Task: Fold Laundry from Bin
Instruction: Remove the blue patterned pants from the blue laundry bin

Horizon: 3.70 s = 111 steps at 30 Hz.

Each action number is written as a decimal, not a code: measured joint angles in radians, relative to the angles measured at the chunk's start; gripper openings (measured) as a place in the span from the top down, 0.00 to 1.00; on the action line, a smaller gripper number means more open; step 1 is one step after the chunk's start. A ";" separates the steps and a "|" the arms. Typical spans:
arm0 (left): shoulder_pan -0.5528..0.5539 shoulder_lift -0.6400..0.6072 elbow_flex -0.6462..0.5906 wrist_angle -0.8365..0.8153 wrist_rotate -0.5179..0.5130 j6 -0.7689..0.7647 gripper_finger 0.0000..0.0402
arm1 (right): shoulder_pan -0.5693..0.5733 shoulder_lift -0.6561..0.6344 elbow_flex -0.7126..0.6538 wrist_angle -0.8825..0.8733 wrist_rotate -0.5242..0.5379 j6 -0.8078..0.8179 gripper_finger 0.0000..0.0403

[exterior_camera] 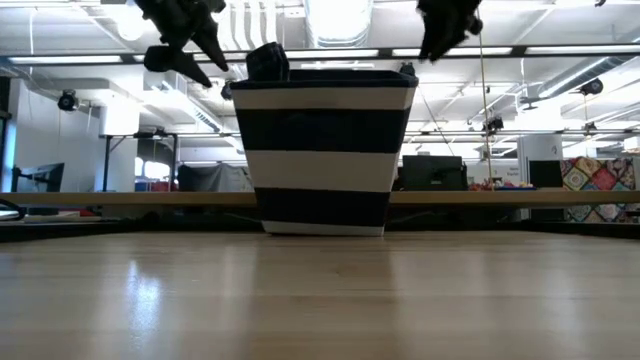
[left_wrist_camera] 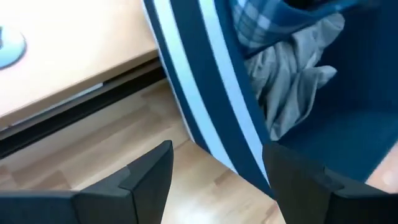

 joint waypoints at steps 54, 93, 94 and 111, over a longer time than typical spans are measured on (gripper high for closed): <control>-0.197 -0.228 -0.210 0.575 -0.050 0.268 0.42 | 0.300 0.603 0.702 0.624 0.013 -0.210 0.98; -0.234 0.322 0.147 0.695 0.066 0.338 0.48 | 0.354 0.472 0.734 0.566 -0.143 -0.143 0.97; -0.235 0.328 0.159 0.690 0.065 0.338 0.56 | 0.357 0.469 0.734 0.556 -0.143 -0.151 0.96; -0.237 0.297 0.489 0.548 0.065 0.391 1.00 | 0.367 0.386 0.734 0.024 -0.061 -0.082 0.34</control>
